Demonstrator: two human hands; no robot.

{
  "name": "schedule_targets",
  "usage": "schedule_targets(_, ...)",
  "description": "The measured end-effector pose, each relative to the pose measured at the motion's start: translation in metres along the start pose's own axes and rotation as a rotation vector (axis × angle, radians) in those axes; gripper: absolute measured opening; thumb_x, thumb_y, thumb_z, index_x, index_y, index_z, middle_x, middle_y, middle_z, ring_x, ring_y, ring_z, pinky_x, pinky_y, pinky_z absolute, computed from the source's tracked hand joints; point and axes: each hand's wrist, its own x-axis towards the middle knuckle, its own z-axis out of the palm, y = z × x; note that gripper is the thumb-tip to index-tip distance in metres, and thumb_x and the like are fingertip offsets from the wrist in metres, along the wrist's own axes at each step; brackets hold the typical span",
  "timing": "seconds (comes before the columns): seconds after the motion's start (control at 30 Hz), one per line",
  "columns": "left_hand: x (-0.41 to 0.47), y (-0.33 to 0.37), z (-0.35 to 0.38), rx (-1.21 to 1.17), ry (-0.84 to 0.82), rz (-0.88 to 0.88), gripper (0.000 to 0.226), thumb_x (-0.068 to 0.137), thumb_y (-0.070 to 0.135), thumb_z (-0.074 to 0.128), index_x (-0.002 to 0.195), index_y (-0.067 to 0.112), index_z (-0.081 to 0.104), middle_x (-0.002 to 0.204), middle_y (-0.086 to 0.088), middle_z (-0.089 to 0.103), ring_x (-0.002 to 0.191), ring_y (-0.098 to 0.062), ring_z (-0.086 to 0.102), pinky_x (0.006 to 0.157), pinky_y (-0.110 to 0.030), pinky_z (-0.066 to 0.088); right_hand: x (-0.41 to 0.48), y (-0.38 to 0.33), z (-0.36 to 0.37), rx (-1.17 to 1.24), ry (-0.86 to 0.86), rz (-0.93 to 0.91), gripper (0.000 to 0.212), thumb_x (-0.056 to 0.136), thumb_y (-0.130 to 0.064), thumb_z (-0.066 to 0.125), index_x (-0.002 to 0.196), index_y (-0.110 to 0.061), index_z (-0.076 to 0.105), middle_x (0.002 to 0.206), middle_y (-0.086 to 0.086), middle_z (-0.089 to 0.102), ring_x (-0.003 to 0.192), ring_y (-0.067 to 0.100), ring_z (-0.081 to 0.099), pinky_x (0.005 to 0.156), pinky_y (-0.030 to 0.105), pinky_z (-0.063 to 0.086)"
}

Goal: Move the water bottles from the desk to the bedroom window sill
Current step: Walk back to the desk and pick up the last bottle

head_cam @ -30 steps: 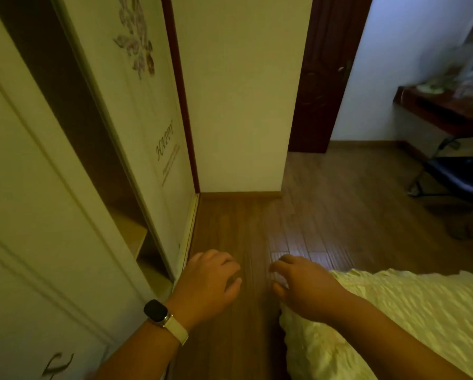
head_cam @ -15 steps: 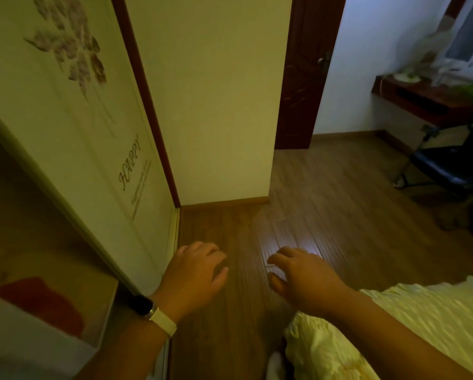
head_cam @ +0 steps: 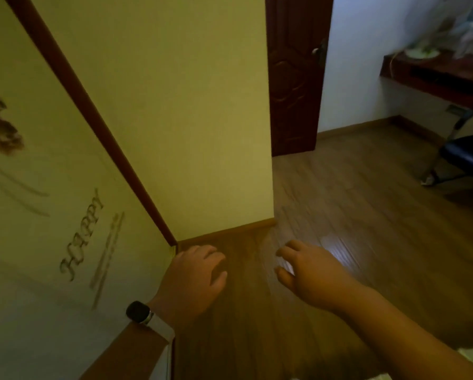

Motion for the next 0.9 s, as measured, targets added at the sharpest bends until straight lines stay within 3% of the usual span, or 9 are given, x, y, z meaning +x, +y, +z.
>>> schedule_targets(0.17, 0.099, 0.014, -0.005, -0.004, 0.081, 0.065, 0.039, 0.09, 0.042, 0.057, 0.122, 0.021, 0.067, 0.124, 0.001, 0.066, 0.116, -0.019, 0.059, 0.095, -0.039, 0.045, 0.042, 0.068, -0.048, 0.013, 0.092, 0.105, 0.045, 0.1, -0.05, 0.042, 0.139, -0.029, 0.049, 0.138, -0.003, 0.051, 0.118, 0.014, 0.053, 0.097, 0.031, 0.048)
schedule_targets(0.3, 0.162, 0.028, -0.004, -0.027, 0.04, 0.132, 0.053, 0.085, 0.052, 0.039, 0.118, 0.023, 0.069, 0.122, 0.001, 0.067, 0.113, -0.02, 0.061, 0.091, -0.04, 0.047, 0.065, 0.11, -0.065, 0.025, 0.096, 0.192, 0.047, 0.098, -0.055, 0.043, 0.14, -0.033, 0.046, 0.141, -0.008, 0.048, 0.119, 0.01, 0.052, 0.097, 0.028, 0.047)
schedule_targets(0.5, 0.26, 0.03, 0.018, -0.043, -0.016, 0.223, 0.063, 0.084, 0.057, 0.03, 0.125, 0.024, 0.065, 0.129, 0.001, 0.063, 0.119, -0.019, 0.057, 0.097, -0.04, 0.045, 0.115, 0.159, -0.07, 0.057, 0.038, 0.306, 0.049, 0.098, -0.054, 0.044, 0.143, -0.033, 0.043, 0.145, -0.007, 0.046, 0.125, 0.012, 0.049, 0.1, 0.03, 0.044)
schedule_targets(0.7, 0.4, 0.026, 0.05, -0.039, -0.068, 0.369, 0.039, 0.094, 0.048, 0.05, 0.126, 0.03, 0.061, 0.13, 0.008, 0.059, 0.121, -0.013, 0.052, 0.1, -0.034, 0.041, 0.187, 0.214, -0.085, 0.021, 0.006, 0.483, 0.051, 0.1, -0.053, 0.042, 0.144, -0.029, 0.042, 0.145, -0.004, 0.046, 0.128, 0.016, 0.048, 0.103, 0.032, 0.043)
schedule_targets(0.8, 0.473, 0.019, 0.052, -0.051, -0.071, 0.403, 0.04, 0.093, 0.05, 0.051, 0.127, 0.031, 0.061, 0.131, 0.01, 0.059, 0.121, -0.013, 0.053, 0.099, -0.034, 0.042, 0.235, 0.238, -0.105, 0.017, 0.013, 0.564, 0.05, 0.099, -0.052, 0.043, 0.144, -0.03, 0.043, 0.146, -0.004, 0.046, 0.128, 0.016, 0.049, 0.103, 0.033, 0.044)
schedule_targets(0.9, 0.539, 0.012, 0.043, -0.049, -0.027, 0.454, 0.044, 0.088, 0.052, 0.044, 0.116, 0.028, 0.067, 0.118, 0.008, 0.066, 0.108, -0.015, 0.062, 0.087, -0.035, 0.049, 0.281, 0.255, -0.129, 0.012, 0.04, 0.62, 0.049, 0.099, -0.052, 0.043, 0.143, -0.031, 0.043, 0.145, -0.005, 0.047, 0.127, 0.015, 0.049, 0.102, 0.032, 0.045)
